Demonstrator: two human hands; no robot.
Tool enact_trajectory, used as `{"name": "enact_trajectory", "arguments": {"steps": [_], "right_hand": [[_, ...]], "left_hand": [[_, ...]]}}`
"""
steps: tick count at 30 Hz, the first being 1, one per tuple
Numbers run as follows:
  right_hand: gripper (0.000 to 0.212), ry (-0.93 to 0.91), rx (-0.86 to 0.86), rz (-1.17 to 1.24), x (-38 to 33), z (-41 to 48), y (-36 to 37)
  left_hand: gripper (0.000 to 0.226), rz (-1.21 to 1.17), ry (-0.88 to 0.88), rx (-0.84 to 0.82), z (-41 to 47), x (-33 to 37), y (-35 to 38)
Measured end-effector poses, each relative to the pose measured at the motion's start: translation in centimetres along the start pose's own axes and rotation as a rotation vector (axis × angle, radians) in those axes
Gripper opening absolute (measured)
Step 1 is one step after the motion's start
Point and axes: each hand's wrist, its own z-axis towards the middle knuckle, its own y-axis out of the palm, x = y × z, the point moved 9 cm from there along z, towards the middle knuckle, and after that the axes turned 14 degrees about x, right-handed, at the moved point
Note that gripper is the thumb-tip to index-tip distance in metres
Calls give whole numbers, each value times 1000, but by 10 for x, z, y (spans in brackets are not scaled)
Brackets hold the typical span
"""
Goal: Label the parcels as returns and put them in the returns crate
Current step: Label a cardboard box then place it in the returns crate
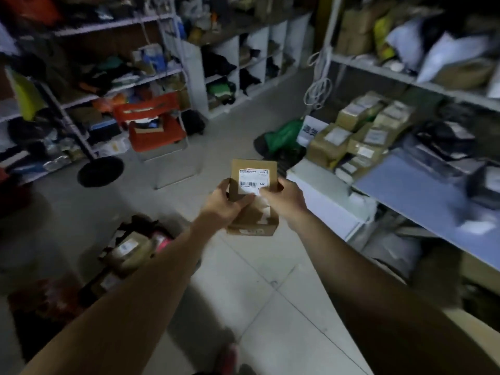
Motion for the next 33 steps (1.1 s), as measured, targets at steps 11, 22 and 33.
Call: {"name": "enact_trajectory", "arguments": {"steps": [11, 22, 33], "right_hand": [[31, 226, 420, 40, 70, 58, -166], [28, 432, 697, 177, 158, 71, -295], [22, 424, 697, 113, 245, 171, -415]], "left_hand": [[61, -51, 270, -407, 25, 127, 181], [75, 24, 488, -670, -18, 221, 337], [81, 18, 487, -695, -27, 298, 491]]}}
